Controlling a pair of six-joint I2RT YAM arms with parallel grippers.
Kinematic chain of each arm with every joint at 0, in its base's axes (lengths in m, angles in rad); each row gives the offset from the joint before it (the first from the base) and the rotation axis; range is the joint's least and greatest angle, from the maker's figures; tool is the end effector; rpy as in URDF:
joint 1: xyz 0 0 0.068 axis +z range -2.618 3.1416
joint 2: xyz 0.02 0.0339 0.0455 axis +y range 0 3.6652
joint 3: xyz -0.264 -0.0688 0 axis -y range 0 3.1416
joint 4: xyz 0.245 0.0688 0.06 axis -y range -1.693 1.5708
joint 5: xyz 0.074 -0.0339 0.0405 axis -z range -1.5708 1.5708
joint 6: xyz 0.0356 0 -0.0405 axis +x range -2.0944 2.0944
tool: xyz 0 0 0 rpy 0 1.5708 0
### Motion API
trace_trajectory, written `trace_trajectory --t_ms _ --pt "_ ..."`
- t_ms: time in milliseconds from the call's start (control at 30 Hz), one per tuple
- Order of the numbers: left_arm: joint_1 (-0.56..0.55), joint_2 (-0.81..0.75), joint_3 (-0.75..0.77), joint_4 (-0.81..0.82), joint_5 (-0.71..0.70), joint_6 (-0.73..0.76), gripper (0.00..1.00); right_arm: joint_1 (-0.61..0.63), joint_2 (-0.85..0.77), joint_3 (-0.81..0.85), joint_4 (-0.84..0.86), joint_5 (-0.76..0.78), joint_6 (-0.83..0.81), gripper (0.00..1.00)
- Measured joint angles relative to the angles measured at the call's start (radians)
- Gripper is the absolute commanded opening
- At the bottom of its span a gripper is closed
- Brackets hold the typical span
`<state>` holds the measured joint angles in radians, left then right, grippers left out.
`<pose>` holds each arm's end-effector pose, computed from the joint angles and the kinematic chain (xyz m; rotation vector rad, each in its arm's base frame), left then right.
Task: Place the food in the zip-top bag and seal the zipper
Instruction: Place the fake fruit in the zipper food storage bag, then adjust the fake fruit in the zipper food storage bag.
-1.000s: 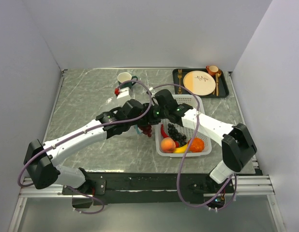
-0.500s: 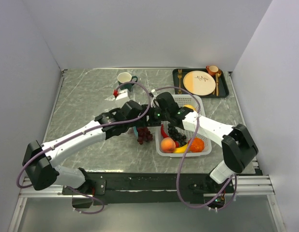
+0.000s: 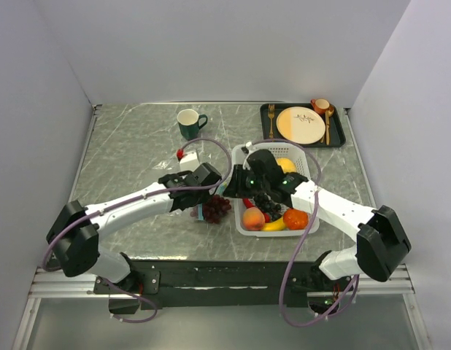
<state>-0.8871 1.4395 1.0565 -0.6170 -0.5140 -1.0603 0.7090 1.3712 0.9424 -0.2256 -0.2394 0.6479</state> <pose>0.1979 -0.2152 0.2510 -0.3917 2.3734 -0.2275 0.2234 0.2028 0.2589 -0.2151 2.3884 0.9651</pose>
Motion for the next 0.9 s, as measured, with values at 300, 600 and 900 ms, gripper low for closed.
trace_trajectory --t_ms 300,600,900 --pt "0.0 0.061 -0.051 -0.032 0.011 -0.05 0.01 0.118 0.002 -0.068 -0.022 -0.02 0.028 0.28" --pt "0.0 0.061 -0.042 -0.042 0.011 -0.06 0.01 0.151 0.117 0.025 -0.123 0.179 0.023 0.27" --pt "0.019 0.061 -0.037 -0.071 0.006 -0.069 0.01 0.146 0.204 0.114 -0.232 0.318 -0.004 0.33"
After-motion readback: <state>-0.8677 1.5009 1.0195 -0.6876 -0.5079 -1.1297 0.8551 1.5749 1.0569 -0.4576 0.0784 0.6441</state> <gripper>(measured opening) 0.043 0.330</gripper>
